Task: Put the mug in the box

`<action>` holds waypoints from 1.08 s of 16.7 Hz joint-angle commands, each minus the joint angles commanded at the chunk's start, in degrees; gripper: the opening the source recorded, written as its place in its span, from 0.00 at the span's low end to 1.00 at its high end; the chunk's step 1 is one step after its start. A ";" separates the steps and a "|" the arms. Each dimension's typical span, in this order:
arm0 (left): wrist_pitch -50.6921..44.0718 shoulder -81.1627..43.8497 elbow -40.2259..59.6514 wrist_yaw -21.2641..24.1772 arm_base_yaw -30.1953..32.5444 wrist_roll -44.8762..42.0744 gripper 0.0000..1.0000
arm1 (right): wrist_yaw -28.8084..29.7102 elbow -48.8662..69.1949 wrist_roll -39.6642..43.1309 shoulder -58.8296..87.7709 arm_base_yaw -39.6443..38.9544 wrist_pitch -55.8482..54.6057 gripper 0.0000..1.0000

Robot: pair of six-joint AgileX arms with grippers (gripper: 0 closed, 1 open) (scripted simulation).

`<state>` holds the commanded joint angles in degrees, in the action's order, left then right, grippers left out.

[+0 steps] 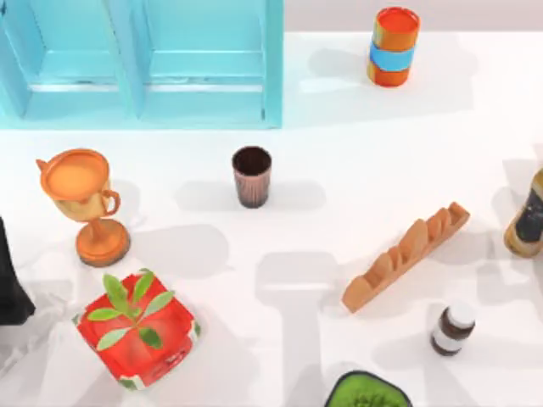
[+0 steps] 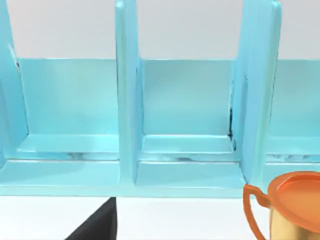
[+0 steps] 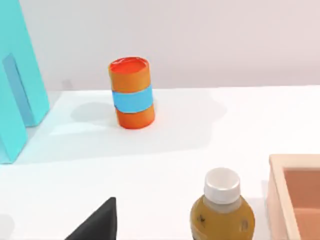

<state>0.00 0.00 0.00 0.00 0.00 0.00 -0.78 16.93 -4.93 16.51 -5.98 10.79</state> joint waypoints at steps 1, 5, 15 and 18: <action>0.00 0.00 0.00 0.00 0.00 0.00 1.00 | -0.04 3.93 -1.12 4.06 -1.32 2.72 1.00; 0.00 0.00 0.00 0.00 0.00 0.00 1.00 | 0.31 22.17 -6.11 23.74 -7.23 16.01 1.00; 0.00 0.00 0.00 0.00 0.00 0.00 1.00 | 4.70 79.26 -19.64 84.08 -22.32 55.74 1.00; 0.00 0.00 0.00 0.00 0.00 0.00 1.00 | 6.58 98.07 -23.58 100.89 -26.04 66.08 1.00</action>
<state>0.00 0.00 0.00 0.00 0.00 0.00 5.81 115.00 -28.51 117.41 -32.02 76.87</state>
